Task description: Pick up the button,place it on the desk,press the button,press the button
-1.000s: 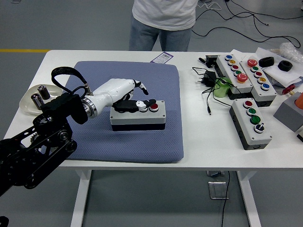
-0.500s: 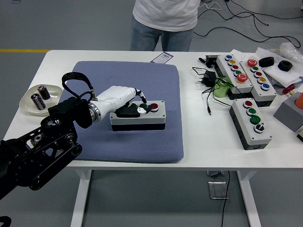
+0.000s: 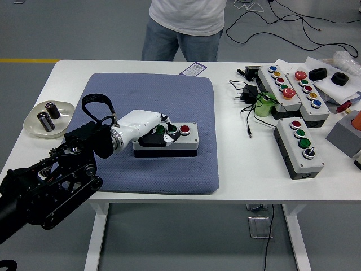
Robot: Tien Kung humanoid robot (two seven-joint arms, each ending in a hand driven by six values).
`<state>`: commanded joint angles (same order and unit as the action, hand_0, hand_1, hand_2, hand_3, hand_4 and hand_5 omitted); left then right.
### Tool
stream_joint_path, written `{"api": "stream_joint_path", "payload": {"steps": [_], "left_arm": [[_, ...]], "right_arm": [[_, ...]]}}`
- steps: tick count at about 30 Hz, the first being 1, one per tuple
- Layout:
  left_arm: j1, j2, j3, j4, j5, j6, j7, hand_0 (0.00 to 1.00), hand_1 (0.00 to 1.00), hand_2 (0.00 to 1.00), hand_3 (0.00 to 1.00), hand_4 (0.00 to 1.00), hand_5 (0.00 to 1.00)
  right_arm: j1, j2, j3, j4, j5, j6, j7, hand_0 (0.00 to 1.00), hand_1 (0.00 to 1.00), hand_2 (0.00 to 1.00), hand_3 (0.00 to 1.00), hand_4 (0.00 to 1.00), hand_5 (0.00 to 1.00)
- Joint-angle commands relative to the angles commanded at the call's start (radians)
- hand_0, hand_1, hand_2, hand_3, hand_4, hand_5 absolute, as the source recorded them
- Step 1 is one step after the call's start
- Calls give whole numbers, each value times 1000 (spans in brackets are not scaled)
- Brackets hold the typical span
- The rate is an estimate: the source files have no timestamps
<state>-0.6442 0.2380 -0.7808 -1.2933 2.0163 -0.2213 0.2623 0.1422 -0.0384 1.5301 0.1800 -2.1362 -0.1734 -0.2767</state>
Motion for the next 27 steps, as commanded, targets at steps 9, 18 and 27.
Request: {"api": "stream_joint_path", "payload": {"steps": [9,18,27], "left_arm": [[-3,-10,-39,-45,-8,79,-20,2,2,47,706,660,998],[-23,-47,-17,-34,-58,94,-9,2,2,40,704,664,998],[-33,-62,11,33,-91,88,-9,2,2,41,705,668,998]], "right_arm": [[-2,-2,-1,0,2,0,0,672,645,688,633,312,191],[-5,-1,-5,0,4,1,-2,672,644,688,633,312,189],[-5,-2,-18,0,19,0,0,672,644,688,633,312,189]]}}
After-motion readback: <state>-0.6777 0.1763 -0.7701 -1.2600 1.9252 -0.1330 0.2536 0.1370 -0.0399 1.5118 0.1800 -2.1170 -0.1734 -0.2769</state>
